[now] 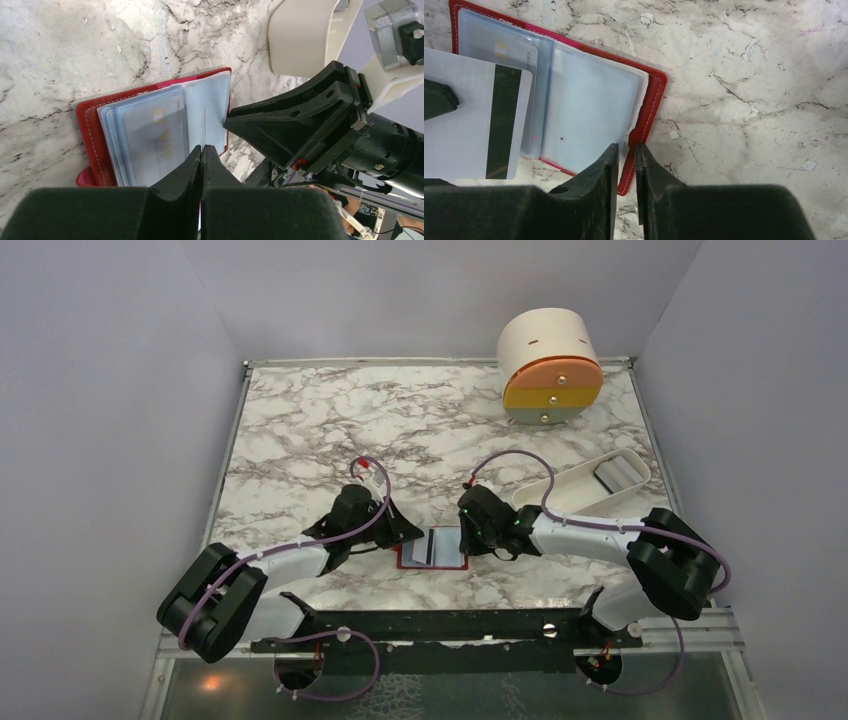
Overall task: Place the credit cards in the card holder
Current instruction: Insert the credit card into the card holder.
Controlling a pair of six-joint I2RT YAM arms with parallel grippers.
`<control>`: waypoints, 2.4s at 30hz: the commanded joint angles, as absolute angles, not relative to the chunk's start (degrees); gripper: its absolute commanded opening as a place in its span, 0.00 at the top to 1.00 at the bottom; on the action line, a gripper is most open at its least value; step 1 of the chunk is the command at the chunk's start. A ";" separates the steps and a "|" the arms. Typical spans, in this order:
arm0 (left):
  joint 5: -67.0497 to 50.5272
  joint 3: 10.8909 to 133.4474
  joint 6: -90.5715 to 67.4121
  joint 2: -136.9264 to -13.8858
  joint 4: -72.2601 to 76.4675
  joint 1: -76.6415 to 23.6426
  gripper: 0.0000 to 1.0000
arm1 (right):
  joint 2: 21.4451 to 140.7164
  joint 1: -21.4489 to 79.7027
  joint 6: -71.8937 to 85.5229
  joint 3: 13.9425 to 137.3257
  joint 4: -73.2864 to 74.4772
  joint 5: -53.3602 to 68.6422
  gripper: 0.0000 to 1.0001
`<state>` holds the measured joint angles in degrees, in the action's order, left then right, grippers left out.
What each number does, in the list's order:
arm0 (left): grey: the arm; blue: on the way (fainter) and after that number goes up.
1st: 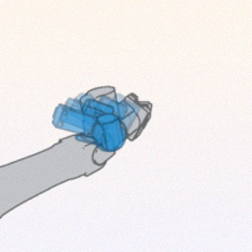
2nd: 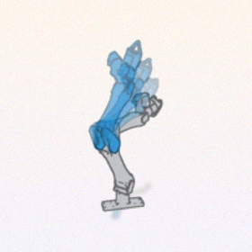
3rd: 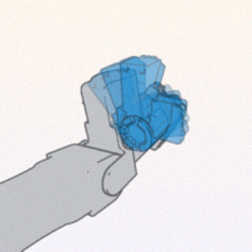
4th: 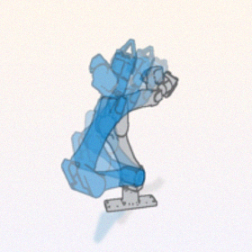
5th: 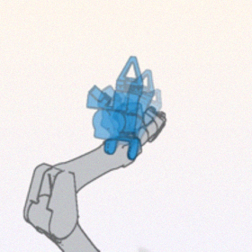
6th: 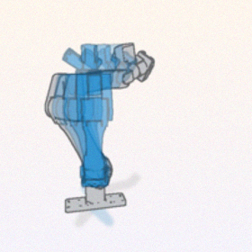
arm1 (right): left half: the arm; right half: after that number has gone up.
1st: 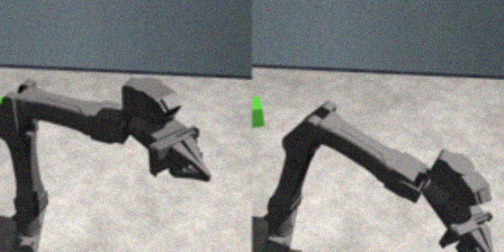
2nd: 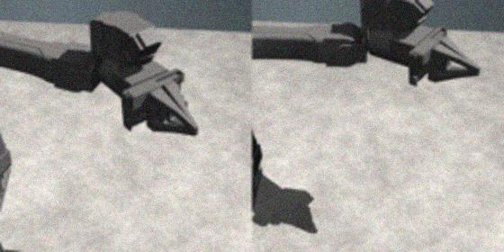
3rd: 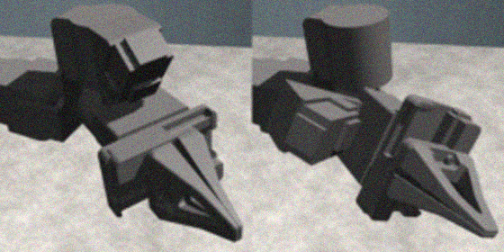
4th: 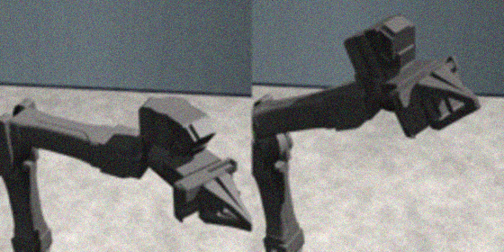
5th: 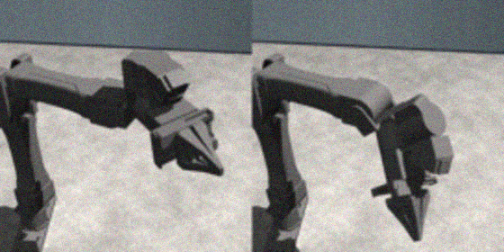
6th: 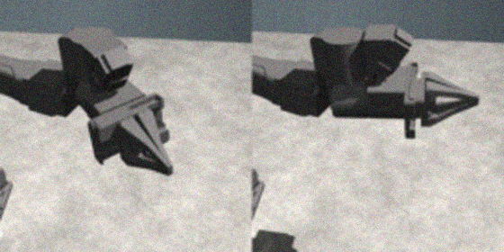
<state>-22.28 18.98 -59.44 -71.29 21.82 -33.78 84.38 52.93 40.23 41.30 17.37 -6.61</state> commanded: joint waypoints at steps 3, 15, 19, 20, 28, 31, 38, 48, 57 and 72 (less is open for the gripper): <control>-22.19 17.60 -58.31 -74.07 26.49 -34.67 1.00 | 84.99 53.35 40.50 39.91 14.70 -8.54 0.82; -20.76 17.69 -56.58 -79.74 28.77 -35.86 1.00 | 85.30 53.35 40.45 38.77 13.60 -7.75 0.84; -19.57 17.75 -56.04 -80.52 29.08 -36.13 1.00 | 85.68 53.35 40.73 38.54 13.62 -7.53 0.84; -19.10 17.75 -55.95 -80.49 29.09 -36.13 1.00 | 85.72 53.35 40.80 38.49 13.69 -7.39 0.84; -14.63 18.09 -54.96 -81.38 29.14 -36.61 1.00 | 85.17 53.34 42.07 37.20 14.05 -6.71 0.84; -13.24 18.32 -54.51 -81.50 29.34 -36.97 1.00 | 84.29 53.35 42.39 36.43 14.11 -6.73 0.84; -11.84 19.07 -54.23 -82.97 29.53 -37.91 1.00 | 83.54 53.35 44.01 35.20 14.07 -5.67 0.85; -8.67 18.90 -54.07 -84.29 30.13 -39.41 1.00 | 82.48 53.35 46.71 34.06 14.23 -5.05 0.85; -6.59 17.89 -56.22 -84.91 31.45 -40.72 1.00 | 82.17 53.35 48.12 33.14 13.31 -5.08 0.86; -4.87 14.68 -59.11 -81.95 31.64 -43.56 1.00 | 82.59 53.35 50.04 32.24 10.96 -4.52 0.87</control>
<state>-7.25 17.37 -59.44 -82.70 35.51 -42.61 81.10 52.75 48.49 34.06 8.78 -6.61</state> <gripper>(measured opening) 0.010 0.135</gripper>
